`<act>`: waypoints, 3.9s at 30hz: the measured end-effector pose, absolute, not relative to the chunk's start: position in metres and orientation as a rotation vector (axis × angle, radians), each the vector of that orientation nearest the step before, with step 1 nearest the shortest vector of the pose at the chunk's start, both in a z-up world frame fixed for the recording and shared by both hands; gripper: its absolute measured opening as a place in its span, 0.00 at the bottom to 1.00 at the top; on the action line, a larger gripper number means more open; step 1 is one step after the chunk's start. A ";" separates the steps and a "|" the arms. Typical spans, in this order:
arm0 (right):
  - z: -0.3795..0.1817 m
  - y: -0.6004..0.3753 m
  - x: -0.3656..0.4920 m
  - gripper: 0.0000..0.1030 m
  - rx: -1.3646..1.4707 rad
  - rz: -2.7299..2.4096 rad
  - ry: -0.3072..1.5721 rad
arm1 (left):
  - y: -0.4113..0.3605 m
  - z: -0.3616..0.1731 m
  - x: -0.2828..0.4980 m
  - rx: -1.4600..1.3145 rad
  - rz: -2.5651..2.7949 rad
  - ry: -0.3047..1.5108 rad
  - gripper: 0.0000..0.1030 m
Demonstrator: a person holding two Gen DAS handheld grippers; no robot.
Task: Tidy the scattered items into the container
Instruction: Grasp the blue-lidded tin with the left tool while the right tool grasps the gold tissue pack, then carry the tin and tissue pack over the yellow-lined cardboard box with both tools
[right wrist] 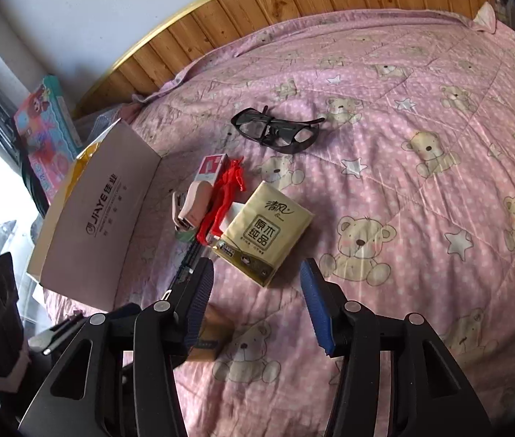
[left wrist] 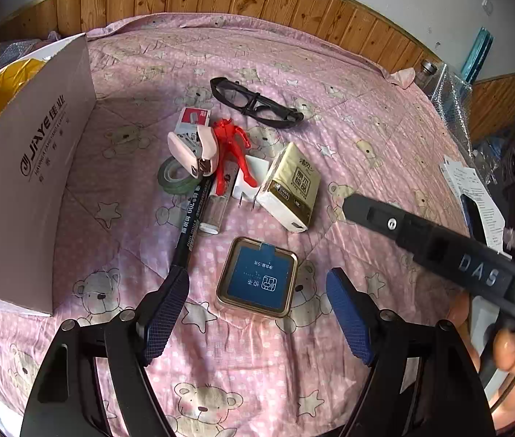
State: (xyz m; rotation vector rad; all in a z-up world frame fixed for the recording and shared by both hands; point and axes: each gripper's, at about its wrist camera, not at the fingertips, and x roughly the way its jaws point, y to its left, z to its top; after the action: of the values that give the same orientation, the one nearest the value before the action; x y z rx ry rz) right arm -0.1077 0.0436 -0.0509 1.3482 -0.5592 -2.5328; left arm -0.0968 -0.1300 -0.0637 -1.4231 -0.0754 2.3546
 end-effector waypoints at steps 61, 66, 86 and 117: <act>-0.070 0.052 -0.084 0.51 1.510 -2.599 -0.382 | -0.146 -0.082 -0.100 -1.490 2.457 0.065 0.49; -0.057 0.046 -0.075 0.51 1.470 -2.607 -0.390 | -0.146 -0.063 -0.096 -1.450 2.485 0.064 0.49; -0.012 0.003 -0.047 0.51 1.350 -2.621 -0.323 | -0.180 0.015 -0.071 -1.244 2.638 0.017 0.49; 0.048 -0.143 -0.101 0.51 1.224 -2.554 0.004 | -0.309 0.079 -0.109 -1.142 2.894 -0.131 0.49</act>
State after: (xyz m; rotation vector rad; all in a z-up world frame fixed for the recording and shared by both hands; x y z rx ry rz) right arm -0.1009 -0.1426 0.0477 1.2240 0.0039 -2.5539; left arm -0.1087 -0.3095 0.0785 -1.1425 -0.1313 2.8942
